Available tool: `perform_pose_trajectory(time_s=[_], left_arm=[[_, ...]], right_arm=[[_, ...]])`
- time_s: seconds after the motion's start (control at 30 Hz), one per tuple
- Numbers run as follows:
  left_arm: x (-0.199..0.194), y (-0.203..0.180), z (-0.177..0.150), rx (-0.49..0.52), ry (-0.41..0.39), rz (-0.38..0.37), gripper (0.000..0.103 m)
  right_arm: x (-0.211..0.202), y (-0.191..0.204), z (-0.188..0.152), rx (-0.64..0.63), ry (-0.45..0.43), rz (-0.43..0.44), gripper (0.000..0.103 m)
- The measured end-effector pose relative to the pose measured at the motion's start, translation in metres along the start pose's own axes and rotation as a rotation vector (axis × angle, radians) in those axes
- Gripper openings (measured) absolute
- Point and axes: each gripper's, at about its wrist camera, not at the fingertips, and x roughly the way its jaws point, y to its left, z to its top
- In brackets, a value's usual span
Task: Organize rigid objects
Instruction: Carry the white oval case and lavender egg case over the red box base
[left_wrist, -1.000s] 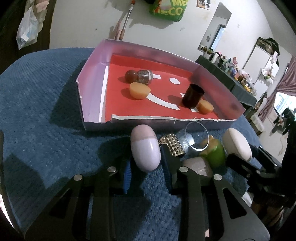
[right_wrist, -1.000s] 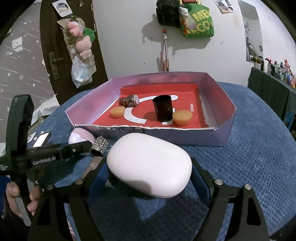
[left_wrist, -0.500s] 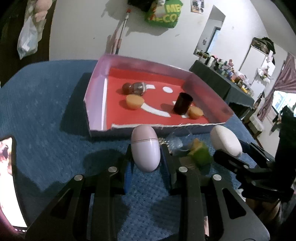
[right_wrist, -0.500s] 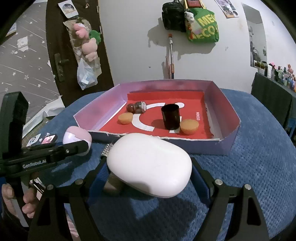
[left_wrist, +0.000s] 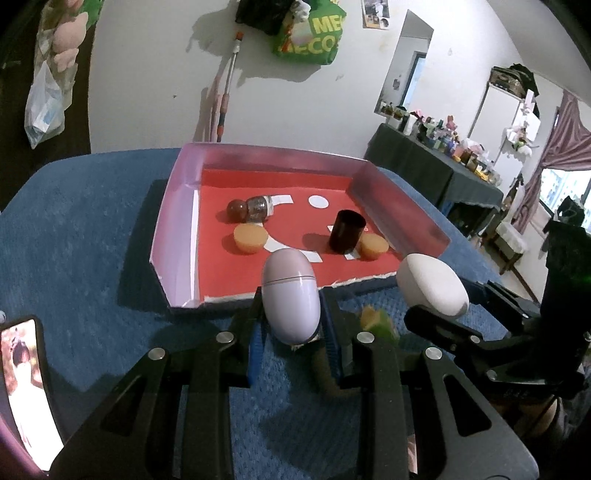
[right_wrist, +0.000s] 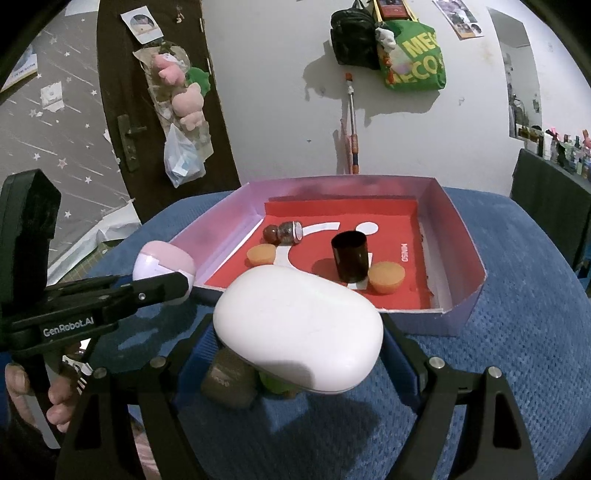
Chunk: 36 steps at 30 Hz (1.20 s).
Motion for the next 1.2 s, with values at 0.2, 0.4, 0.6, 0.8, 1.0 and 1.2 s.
perform_pose_trajectory(time_s=[0.2, 0.4, 0.6, 0.8, 1.0, 1.2], left_arm=[[0.002, -0.002, 0.006, 0.008, 0.000, -0.005, 0.026], [0.011, -0.001, 0.013, 0.008, 0.021, -0.010, 0.026], [0.022, 0.002, 0.018, 0.005, 0.054, -0.014, 0.026], [0.033, 0.004, 0.022, 0.000, 0.083, -0.016, 0.026], [0.047, 0.009, 0.024, -0.009, 0.110, -0.007, 0.026], [0.059, 0.017, 0.024, -0.027, 0.137, -0.001, 0.026]], right_arm=[[0.003, -0.002, 0.010, -0.003, 0.002, 0.013, 0.085], [0.010, -0.005, 0.022, -0.002, 0.018, 0.037, 0.085], [0.025, -0.016, 0.035, 0.027, 0.059, 0.067, 0.085], [0.038, -0.021, 0.044, 0.024, 0.087, 0.062, 0.085], [0.054, -0.024, 0.049, 0.022, 0.127, 0.067, 0.085], [0.070, -0.031, 0.051, 0.040, 0.168, 0.069, 0.085]])
